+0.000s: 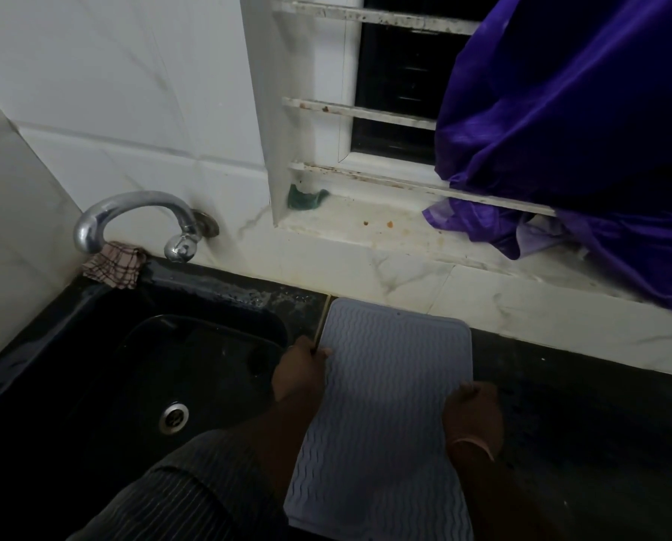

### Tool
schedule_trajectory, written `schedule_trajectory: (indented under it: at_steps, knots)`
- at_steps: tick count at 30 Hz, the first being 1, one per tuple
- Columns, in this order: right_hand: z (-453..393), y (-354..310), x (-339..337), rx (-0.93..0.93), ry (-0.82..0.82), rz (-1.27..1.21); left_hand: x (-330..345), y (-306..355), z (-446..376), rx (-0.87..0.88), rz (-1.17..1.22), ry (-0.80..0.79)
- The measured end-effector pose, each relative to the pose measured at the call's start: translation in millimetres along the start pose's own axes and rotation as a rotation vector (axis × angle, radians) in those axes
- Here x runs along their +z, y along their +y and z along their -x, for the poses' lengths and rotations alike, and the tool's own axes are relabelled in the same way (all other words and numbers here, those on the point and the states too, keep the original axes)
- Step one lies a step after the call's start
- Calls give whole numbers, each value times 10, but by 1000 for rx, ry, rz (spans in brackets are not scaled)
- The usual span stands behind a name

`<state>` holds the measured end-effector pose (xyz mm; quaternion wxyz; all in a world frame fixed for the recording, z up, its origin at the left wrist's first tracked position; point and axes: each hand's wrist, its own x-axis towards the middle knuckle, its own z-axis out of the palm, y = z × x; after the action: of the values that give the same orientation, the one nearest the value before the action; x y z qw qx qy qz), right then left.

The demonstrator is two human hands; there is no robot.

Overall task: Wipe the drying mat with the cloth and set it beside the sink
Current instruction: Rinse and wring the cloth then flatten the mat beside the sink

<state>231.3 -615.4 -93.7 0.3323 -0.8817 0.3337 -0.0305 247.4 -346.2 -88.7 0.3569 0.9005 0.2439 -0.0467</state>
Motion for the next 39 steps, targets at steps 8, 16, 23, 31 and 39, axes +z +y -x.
schedule_trajectory:
  at_steps: [8, 16, 23, 31, 39]
  knots:
    - [282, 238, 119, -379, 24, 351, 0, -195, 483, 202, -205, 116]
    - [1103, 421, 325, -487, -185, 479, 200, -664, 959, 486, -401, 8]
    - [1198, 403, 340, -419, -324, 476, 143, -702, 1158, 581, -460, -87]
    - [1162, 328, 266, -407, -393, 514, 108, -557, 1257, 466, -450, -148]
    - [1071, 88, 73, -332, -562, 575, -114, -258, 1126, 391, -528, -378]
